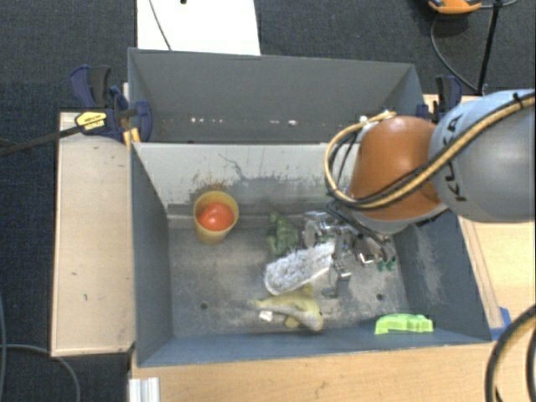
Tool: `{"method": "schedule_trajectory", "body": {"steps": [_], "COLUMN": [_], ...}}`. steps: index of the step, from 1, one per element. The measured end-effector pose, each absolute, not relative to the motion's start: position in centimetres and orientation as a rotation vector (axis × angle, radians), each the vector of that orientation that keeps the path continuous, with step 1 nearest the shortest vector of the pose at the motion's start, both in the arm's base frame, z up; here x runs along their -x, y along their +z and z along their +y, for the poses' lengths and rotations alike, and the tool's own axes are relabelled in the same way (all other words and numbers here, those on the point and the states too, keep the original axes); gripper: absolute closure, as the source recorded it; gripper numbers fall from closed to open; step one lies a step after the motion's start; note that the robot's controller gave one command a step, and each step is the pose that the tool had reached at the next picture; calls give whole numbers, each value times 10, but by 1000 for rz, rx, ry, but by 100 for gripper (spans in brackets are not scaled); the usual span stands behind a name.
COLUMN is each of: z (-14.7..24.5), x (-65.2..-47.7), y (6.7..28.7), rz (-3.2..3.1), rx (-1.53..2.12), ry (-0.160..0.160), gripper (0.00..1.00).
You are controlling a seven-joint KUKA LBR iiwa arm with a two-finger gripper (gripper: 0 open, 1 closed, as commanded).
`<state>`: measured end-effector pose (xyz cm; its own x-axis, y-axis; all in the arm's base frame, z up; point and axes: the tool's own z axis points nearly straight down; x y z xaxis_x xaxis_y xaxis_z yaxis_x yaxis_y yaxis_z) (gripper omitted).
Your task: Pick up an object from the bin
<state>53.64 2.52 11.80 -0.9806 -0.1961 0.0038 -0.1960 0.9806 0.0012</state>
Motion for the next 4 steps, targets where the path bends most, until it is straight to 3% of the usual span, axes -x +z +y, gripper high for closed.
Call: {"method": "schedule_trajectory", "body": {"steps": [1,2,3,4], "z": [21,16,34,34], "x": [-561,-554,-564,-564], "y": [124,70,71,71], "rz": [-3096,-3075,-2958,-2958], "rx": [-562,-672,-1055,-1054], "ry": [0,-2,1,1], "gripper": [0,0,100,100]}}
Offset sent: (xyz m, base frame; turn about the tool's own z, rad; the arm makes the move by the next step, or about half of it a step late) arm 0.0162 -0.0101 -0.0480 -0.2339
